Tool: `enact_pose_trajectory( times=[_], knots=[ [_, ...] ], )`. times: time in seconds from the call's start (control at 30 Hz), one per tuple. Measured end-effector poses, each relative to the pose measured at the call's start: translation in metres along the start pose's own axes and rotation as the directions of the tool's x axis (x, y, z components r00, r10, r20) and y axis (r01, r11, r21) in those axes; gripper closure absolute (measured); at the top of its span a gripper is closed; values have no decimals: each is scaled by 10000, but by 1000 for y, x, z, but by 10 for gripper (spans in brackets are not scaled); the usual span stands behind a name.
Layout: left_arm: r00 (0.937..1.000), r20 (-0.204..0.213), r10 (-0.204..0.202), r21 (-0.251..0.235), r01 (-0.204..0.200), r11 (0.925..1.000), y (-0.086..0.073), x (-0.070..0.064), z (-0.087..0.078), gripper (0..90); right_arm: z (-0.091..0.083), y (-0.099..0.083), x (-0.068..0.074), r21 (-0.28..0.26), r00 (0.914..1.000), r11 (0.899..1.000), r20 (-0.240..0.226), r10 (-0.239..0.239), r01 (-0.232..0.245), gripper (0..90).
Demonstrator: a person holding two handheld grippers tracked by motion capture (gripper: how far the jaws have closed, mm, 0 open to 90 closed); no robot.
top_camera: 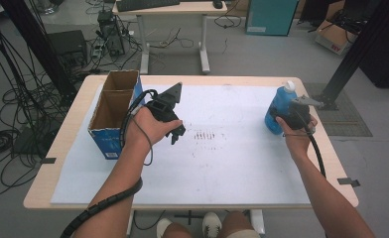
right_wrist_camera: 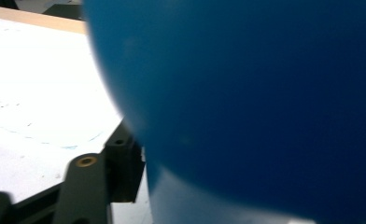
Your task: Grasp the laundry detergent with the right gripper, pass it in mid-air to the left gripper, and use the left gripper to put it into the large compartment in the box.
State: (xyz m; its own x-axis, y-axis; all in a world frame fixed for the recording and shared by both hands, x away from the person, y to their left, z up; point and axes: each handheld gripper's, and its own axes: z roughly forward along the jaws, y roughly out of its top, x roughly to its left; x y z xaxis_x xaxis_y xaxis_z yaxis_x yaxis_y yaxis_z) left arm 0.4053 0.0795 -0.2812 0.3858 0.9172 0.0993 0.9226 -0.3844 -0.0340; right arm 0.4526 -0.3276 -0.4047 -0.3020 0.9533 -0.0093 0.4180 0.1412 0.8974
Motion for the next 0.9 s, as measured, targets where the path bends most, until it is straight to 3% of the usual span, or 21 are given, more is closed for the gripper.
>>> enact_pose_trajectory(
  times=[0.9],
  knots=[
    [10000,-50,-39,-61,39,10000,-5,0,-4,64,0,-2,-2,-165,9999,9999,-126,-38,36,422]
  ],
)
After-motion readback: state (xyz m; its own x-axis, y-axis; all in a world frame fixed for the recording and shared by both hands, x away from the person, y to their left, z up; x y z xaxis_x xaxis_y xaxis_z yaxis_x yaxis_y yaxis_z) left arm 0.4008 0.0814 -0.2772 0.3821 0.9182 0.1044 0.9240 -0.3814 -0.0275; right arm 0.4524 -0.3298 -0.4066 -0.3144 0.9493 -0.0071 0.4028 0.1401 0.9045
